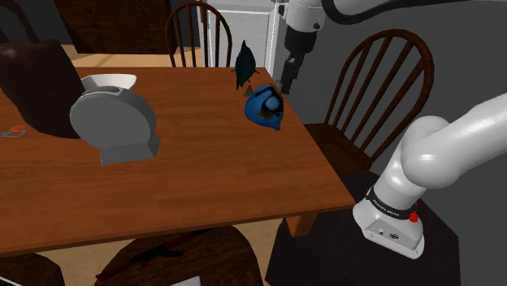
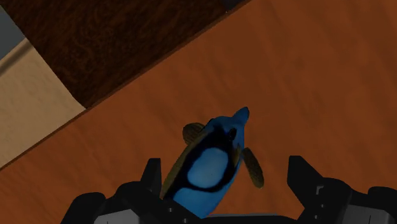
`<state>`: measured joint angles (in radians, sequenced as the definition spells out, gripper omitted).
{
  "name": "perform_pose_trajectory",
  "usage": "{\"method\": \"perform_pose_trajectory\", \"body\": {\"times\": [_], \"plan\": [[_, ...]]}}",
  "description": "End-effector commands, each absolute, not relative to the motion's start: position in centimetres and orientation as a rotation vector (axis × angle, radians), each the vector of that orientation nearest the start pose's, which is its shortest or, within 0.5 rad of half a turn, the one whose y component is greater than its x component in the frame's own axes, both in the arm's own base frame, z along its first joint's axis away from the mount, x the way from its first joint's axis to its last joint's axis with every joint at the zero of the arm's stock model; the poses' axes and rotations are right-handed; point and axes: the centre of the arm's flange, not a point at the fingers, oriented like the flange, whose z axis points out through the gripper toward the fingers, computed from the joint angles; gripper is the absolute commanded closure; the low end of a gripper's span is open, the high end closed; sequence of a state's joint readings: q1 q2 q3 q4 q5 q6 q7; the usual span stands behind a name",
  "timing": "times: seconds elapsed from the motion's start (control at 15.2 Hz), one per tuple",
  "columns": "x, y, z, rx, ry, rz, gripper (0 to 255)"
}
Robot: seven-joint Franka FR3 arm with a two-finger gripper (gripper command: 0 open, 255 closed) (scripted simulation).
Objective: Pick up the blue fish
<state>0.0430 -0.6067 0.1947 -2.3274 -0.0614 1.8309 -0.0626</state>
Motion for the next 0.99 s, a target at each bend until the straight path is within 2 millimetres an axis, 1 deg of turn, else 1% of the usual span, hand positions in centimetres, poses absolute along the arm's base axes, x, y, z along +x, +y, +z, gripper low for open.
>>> {"method": "perform_pose_trajectory", "body": {"times": [0.0, 0.26, 0.33, 0.79, 0.92], "plan": [[38.2, 12.0, 54.7, -3.301, -0.523, -0.208, 0], [40.6, 16.4, 51.3, -3.369, -0.633, -0.245, 0], [41.1, 17.2, 50.7, -3.382, -0.655, -0.252, 0], [41.1, 17.2, 47.0, -3.382, -0.655, -0.252, 0], [41.1, 17.2, 46.7, -3.382, -0.655, -0.252, 0]]}}
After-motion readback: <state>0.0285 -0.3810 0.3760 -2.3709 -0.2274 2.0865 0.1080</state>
